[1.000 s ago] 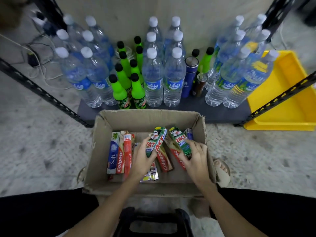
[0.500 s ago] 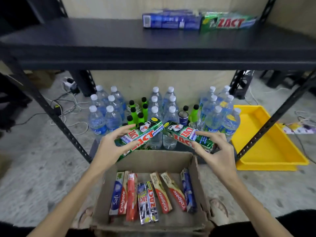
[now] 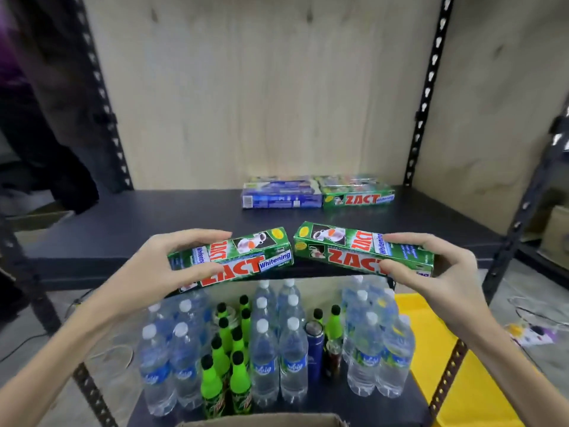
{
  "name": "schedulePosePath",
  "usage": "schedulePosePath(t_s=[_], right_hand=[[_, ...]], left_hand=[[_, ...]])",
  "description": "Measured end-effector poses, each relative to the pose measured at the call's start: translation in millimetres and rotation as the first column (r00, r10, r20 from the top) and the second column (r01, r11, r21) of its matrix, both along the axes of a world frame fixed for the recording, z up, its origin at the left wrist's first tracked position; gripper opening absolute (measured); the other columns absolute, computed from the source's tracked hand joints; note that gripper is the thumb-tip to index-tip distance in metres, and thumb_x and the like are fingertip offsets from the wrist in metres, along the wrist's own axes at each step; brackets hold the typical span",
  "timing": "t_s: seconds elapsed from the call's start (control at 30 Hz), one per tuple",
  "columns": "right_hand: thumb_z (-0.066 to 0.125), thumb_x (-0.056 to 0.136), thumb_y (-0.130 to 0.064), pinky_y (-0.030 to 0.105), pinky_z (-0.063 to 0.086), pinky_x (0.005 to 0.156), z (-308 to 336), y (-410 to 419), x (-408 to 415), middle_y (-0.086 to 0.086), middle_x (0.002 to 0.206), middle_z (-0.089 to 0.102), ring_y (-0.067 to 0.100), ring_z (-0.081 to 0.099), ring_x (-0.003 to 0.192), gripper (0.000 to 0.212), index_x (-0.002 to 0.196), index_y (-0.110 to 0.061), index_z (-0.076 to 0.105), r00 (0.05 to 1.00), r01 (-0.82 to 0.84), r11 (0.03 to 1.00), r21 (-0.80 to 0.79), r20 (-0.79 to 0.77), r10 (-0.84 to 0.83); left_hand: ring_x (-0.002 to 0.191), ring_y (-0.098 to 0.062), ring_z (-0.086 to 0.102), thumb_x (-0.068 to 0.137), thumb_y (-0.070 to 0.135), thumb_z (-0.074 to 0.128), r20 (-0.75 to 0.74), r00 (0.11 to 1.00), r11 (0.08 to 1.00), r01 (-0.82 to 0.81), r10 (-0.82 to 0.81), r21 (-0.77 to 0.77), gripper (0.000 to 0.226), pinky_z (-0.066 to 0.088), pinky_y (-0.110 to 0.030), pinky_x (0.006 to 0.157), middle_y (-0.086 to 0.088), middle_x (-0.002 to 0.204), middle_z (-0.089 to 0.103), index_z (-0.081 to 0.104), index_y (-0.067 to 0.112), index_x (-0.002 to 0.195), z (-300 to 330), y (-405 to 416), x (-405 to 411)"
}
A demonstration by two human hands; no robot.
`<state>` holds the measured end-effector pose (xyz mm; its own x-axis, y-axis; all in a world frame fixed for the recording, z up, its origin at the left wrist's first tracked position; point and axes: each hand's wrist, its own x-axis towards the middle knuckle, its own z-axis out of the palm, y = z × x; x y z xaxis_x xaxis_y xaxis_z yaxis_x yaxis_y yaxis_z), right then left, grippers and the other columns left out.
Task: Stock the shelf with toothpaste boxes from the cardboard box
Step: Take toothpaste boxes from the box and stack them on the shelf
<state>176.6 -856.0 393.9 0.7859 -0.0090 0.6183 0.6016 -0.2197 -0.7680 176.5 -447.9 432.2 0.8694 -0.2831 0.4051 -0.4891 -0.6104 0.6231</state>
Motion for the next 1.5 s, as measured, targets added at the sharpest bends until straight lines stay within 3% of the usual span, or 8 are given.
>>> schedulePosePath(t_s=[0.43, 0.63, 0.83, 0.93, 1.0, 1.1, 1.3, 1.5], right_hand=[[0.086, 0.068, -0.021, 0.024, 0.06, 0.068, 63, -46, 237, 0.003, 0.094, 0.08, 0.02, 0.077, 0.083, 0.03, 0.097, -0.016, 0.079, 0.988, -0.031, 0.999, 0.025, -0.148, 0.035], [0.087, 0.074, -0.024, 0.046, 0.063, 0.075, 75, -66, 325, 0.01, 0.097, 0.079, 0.037, 0.077, 0.082, 0.035, 0.108, -0.023, 0.077, 0.953, -0.081, 0.994, -0.072, -0.299, 0.056], [0.086, 0.077, -0.023, 0.024, 0.057, 0.052, 69, -67, 355, 0.004, 0.092, 0.08, 0.023, 0.076, 0.067, 0.04, 0.114, -0.034, 0.073, 0.913, -0.136, 0.967, -0.217, -0.405, 0.038], [0.084, 0.08, -0.024, 0.026, 0.059, 0.058, 64, -68, 365, 0.006, 0.108, 0.075, 0.021, 0.076, 0.074, 0.04, 0.117, -0.03, 0.074, 0.939, -0.097, 0.958, -0.271, -0.345, -0.003], [0.087, 0.075, -0.035, 0.038, 0.059, 0.082, 63, -71, 375, -0.004, 0.125, 0.062, 0.022, 0.067, 0.104, 0.041, 0.115, -0.035, 0.076, 0.974, 0.039, 0.905, -0.424, -0.186, -0.13], [0.082, 0.073, -0.054, 0.045, 0.031, 0.107, 59, -69, 381, -0.015, 0.125, 0.051, 0.014, 0.034, 0.125, 0.047, 0.119, -0.044, 0.073, 0.95, 0.274, 0.7, -0.659, 0.074, -0.302], [0.077, 0.077, -0.057, 0.039, 0.024, 0.099, 60, -63, 368, -0.003, 0.129, 0.055, 0.019, 0.033, 0.125, 0.061, 0.134, -0.038, 0.065, 0.923, 0.359, 0.641, -0.678, 0.16, -0.349], [0.064, 0.069, -0.079, 0.041, 0.035, 0.1, 48, -44, 315, -0.011, 0.113, 0.059, 0.016, 0.044, 0.117, 0.071, 0.128, -0.04, 0.067, 0.928, 0.363, 0.781, -0.508, 0.125, -0.35]], left_hand=[[0.105, 0.002, 0.065, 0.096, 0.049, 0.059, 0.032, 0.996, 0.966, -0.094, 0.089, 0.239, 0.037, 0.056, -0.024, 0.088, 0.022, 0.125, 0.065, 0.055, 0.053, 0.133, 51, -35, 260], [0.1, -0.004, 0.061, 0.098, 0.052, 0.054, 0.075, 0.985, 0.9, -0.174, 0.157, 0.4, 0.043, 0.052, -0.032, 0.092, 0.019, 0.12, 0.061, 0.051, 0.045, 0.14, 52, -60, 347], [0.115, -0.009, 0.052, 0.092, 0.069, 0.042, 0.218, 0.966, 0.843, -0.233, 0.142, 0.485, 0.054, 0.043, -0.048, 0.106, 0.015, 0.126, 0.064, 0.053, 0.045, 0.139, 35, -69, 372], [0.122, -0.011, 0.047, 0.095, 0.056, 0.051, 0.333, 0.939, 0.876, -0.229, 0.084, 0.425, 0.047, 0.039, -0.041, 0.109, 0.007, 0.135, 0.057, 0.061, 0.036, 0.136, 26, -74, 371], [0.119, -0.011, 0.043, 0.096, 0.033, 0.065, 0.401, 0.912, 0.894, -0.251, 0.089, 0.371, 0.036, 0.035, -0.029, 0.105, -0.001, 0.134, 0.05, 0.067, 0.03, 0.132, 25, -79, 372], [0.11, -0.011, 0.045, 0.095, 0.029, 0.067, 0.376, 0.913, 0.876, -0.308, 0.161, 0.371, 0.037, 0.041, -0.03, 0.097, 0.0, 0.122, 0.052, 0.067, 0.03, 0.132, 28, -89, 372], [0.118, -0.013, 0.056, 0.091, 0.041, 0.071, 0.286, 0.922, 0.909, -0.335, 0.263, 0.246, 0.054, 0.047, -0.037, 0.104, 0.004, 0.134, 0.061, 0.057, 0.027, 0.141, 27, -95, 344], [0.115, 0.005, 0.058, 0.09, 0.036, 0.073, 0.256, 0.945, 0.976, -0.179, 0.206, -0.123, 0.042, 0.043, -0.019, 0.102, 0.02, 0.118, 0.067, 0.061, 0.035, 0.13, 23, -107, 300]])
